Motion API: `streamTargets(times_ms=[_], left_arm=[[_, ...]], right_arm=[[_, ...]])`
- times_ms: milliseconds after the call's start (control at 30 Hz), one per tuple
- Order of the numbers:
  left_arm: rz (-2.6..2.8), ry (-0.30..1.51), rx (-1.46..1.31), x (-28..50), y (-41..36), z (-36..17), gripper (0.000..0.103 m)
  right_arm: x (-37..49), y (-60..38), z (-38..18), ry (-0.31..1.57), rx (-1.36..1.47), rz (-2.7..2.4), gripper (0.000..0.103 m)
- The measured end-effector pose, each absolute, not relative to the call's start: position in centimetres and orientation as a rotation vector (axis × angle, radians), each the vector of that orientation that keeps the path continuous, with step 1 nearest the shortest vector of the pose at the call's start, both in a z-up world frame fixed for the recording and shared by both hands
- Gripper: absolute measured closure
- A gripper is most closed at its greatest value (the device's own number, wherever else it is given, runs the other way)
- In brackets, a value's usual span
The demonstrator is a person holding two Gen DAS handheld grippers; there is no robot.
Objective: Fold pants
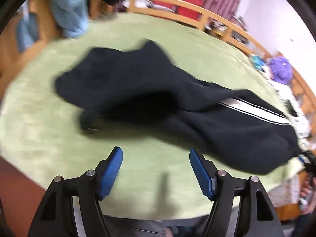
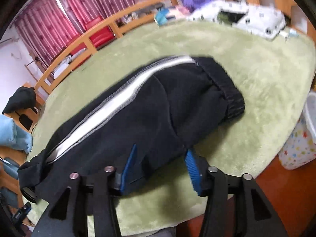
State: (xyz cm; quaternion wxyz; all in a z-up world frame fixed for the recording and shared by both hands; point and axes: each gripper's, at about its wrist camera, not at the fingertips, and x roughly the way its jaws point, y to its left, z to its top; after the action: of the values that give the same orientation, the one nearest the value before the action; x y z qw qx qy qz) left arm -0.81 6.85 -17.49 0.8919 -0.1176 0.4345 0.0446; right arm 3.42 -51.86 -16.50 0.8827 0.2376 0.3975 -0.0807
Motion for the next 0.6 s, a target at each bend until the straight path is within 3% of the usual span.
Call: streamTargets(times_ms=[167, 433, 467, 500, 533, 600], left_arm=[[0.228, 0.874, -0.24, -1.1, 12.9, -18.7, 0.034], [0.225, 0.782, -0.174, 3.9, 13.8, -20.0, 0.035], [0.216, 0.765, -0.146, 4.4, 13.4, -19.6, 0.053], [0.177, 0.733, -0.148, 4.8, 13.4, -18.7, 0.081], [0.121, 0.704, -0.185, 5.3, 13.9, -17.7, 0.089], [0.069, 0.659, -0.278, 6.5, 15.2, -15.4, 0.091]], right_arm=[[3.1, -48.4, -13.4, 0.763, 0.438, -0.163, 0.047], [5.3, -40.1, -11.9, 0.788, 0.354, -0.005, 0.043], [5.9, -38.6, -12.3, 0.809, 0.359, 0.02, 0.043], [6.4, -37.3, -12.7, 0.828, 0.364, 0.049, 0.043], [6.8, -36.3, -13.1, 0.842, 0.367, 0.07, 0.043], [7.5, -33.7, -13.8, 0.874, 0.349, 0.105, 0.043]])
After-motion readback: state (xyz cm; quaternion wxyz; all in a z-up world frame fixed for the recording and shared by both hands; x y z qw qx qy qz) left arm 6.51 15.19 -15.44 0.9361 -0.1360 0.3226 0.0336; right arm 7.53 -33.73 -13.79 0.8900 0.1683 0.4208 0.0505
